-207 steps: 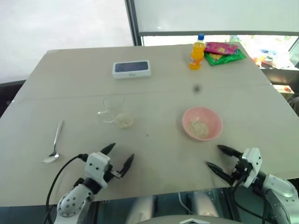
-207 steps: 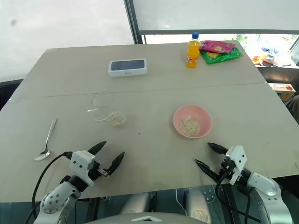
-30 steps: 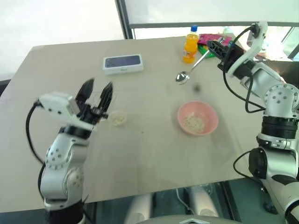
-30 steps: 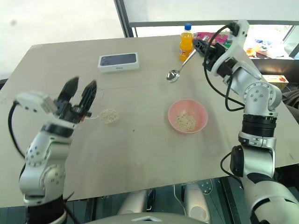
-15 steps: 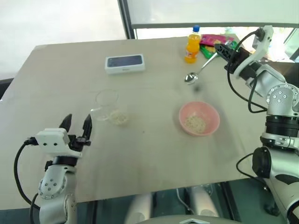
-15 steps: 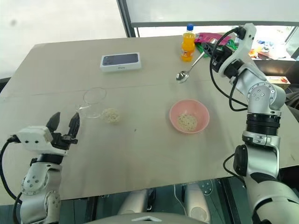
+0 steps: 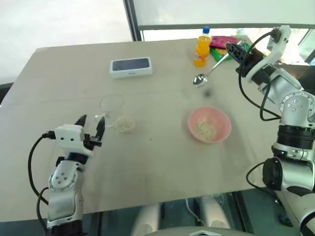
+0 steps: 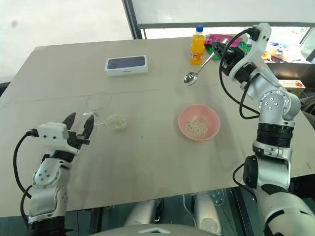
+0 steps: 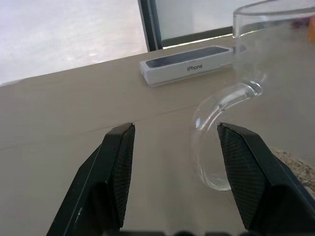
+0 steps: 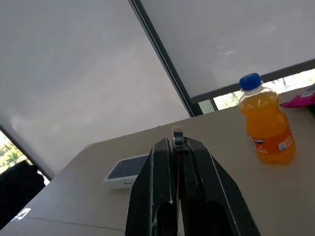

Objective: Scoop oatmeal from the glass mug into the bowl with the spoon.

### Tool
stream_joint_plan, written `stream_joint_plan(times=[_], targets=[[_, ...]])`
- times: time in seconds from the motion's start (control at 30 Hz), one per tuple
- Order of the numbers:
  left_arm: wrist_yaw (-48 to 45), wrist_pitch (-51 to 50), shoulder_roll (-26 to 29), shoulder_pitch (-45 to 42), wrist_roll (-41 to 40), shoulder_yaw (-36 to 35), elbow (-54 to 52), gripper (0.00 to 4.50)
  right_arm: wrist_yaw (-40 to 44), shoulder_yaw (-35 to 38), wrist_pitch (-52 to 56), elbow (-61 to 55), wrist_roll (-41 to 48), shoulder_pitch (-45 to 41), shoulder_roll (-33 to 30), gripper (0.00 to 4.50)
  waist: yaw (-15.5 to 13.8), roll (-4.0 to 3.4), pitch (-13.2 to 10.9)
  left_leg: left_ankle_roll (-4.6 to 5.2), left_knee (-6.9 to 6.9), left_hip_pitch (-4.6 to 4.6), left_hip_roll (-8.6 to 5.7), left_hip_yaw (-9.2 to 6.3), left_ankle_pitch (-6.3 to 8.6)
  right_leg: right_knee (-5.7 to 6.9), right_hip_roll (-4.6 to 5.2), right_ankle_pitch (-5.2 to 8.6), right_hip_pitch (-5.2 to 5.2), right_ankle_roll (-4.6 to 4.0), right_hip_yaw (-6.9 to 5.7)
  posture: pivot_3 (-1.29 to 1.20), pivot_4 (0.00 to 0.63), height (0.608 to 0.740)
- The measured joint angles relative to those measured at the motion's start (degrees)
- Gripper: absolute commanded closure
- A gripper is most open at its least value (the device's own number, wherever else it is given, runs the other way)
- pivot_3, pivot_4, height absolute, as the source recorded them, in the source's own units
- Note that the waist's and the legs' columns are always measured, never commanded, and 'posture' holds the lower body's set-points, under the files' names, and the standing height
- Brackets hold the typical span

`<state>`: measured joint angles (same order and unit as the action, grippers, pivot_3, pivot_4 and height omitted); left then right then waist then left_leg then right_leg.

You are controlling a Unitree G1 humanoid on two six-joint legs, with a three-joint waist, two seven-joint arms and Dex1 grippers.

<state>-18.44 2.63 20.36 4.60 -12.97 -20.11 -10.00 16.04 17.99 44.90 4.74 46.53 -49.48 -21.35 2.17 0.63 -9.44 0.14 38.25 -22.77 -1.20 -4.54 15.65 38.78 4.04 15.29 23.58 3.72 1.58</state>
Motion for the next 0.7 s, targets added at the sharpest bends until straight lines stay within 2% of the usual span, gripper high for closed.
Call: stream_joint_plan(times=[0.27, 0.3, 0.33, 0.37, 0.4, 0.57, 0.63, 0.7], targets=[[-0.5, -0.2, 0.1, -2.4, -0.3, 0.5, 0.0, 1.71, -0.2, 0.2, -0.1, -0.5, -0.1, 1.4, 0.1, 4.50, 0.0, -0.01, 0.0, 0.00, 0.00, 0.00, -0.01, 0.00, 0.00, 0.01, 0.00, 0.00, 0.00, 0.00, 0.00, 0.00, 0.150, 0.740], [-0.5, -0.2, 0.1, -2.4, -0.3, 0.5, 0.0, 2.19, -0.2, 0.3, -0.1, -0.5, -0.2, 1.4, 0.1, 4.50, 0.1, -0.01, 0.0, 0.00, 0.00, 0.00, -0.01, 0.00, 0.00, 0.00, 0.00, 0.00, 0.00, 0.00, 0.00, 0.00, 0.150, 0.740], [-0.6, -0.2, 0.0, -2.5, -0.4, 0.5, 0.2, 2.38, -0.2, 0.5, -0.2, -0.5, -0.3, 1.4, 0.1, 4.50, 0.0, -0.01, 0.0, 0.00, -0.01, 0.00, 0.00, -0.01, 0.00, 0.00, 0.00, 0.00, 0.00, 0.00, 0.00, 0.00, 0.150, 0.740], [-0.6, -0.2, 0.0, -2.5, -0.6, 0.5, 0.3, 2.89, -0.2, 0.5, -0.2, -0.5, -0.3, 1.4, 0.1, 4.50, 0.0, -0.01, 0.0, 0.00, -0.01, 0.00, 0.00, -0.01, 0.00, 0.00, 0.00, 0.00, 0.00, 0.00, 0.00, 0.00, 0.150, 0.740], [-0.4, -0.4, 0.0, -2.7, -0.6, 0.5, 0.6, 3.04, -0.2, 0.5, -0.2, -0.5, -0.4, 1.4, 0.1, 4.50, 0.0, -0.01, 0.0, 0.00, -0.01, 0.00, -0.01, -0.01, 0.00, 0.00, 0.00, 0.00, 0.00, 0.00, 0.00, 0.00, 0.150, 0.740], [0.0, -1.1, 0.0, -2.9, -0.7, 0.5, 1.7, 3.04, -0.1, 0.4, -0.3, -0.5, -0.9, 1.7, 0.1, 4.50, 0.0, -0.01, 0.0, 0.00, 0.00, 0.00, -0.01, -0.01, 0.00, 0.01, 0.00, 0.00, 0.00, 0.00, -0.01, 0.00, 0.150, 0.740], [-0.1, -1.1, 0.0, -3.0, -0.9, 0.4, 1.8, 3.52, -0.1, 0.4, -0.3, -0.5, -1.1, 2.0, 0.1, 4.50, 0.0, -0.01, 0.0, 0.00, 0.00, 0.00, -0.01, -0.01, 0.00, 0.00, 0.00, 0.00, 0.00, 0.00, -0.01, 0.00, 0.150, 0.740], [-0.1, -1.3, 0.0, -3.5, -1.5, 0.4, 2.2, 4.20, 0.0, 0.4, -0.3, -0.5, -1.2, 2.0, 0.2, 4.50, 0.0, -0.01, 0.0, 0.00, 0.00, 0.00, -0.01, -0.01, 0.00, 0.01, 0.00, 0.00, 0.00, 0.00, -0.01, 0.00, 0.150, 0.740]])
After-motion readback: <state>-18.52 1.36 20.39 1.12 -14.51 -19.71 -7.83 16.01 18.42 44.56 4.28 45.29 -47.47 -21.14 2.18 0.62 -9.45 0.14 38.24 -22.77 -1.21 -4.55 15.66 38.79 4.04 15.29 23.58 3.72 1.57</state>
